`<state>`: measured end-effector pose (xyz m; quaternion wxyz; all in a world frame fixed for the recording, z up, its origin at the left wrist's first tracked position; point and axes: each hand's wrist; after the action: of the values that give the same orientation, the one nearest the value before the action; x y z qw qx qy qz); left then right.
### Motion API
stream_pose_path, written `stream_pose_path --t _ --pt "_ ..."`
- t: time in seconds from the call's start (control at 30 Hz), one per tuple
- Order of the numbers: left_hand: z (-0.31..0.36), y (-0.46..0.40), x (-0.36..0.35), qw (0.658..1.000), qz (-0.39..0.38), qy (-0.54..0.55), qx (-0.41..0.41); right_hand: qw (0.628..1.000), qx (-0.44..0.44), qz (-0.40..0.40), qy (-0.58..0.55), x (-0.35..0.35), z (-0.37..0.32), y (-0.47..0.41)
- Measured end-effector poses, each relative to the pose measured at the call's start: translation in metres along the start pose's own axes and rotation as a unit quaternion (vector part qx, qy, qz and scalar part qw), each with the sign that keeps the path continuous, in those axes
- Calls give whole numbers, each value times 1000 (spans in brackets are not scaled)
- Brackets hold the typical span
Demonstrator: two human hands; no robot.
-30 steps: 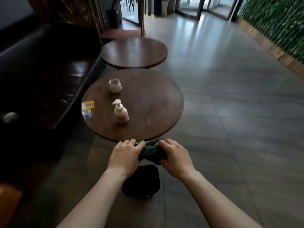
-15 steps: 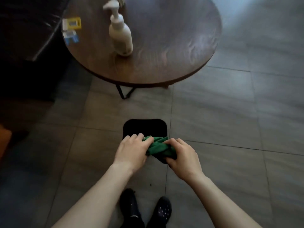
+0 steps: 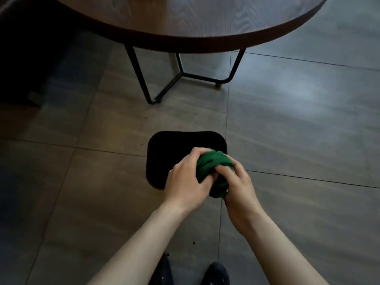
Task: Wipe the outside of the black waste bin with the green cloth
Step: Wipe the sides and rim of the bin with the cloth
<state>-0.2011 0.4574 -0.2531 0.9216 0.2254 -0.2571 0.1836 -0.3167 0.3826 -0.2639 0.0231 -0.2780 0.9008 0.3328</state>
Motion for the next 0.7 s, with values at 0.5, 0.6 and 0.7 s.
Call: stream_pose_path --t 0.5,0.6,0.7 --pt "-109 -39 20 932 -88 -256 -240 969 141 -121 -163 51 15 -73" --pt "-146 -27 17 887 -157 -386 -198 963 182 -109 -166 65 15 -75" --pt "-162 -23 10 848 -136 -467 -211 961 195 -107 -166 73 25 -72"
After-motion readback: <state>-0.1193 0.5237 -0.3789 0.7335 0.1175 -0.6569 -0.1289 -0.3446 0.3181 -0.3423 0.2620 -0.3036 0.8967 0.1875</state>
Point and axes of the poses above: each hand's wrist, its own y-axis away from the middle knuckle, its own x-axis out of the back of the hand, z = x × y, and after that the axes turned 8 degrees about -z, right-handed
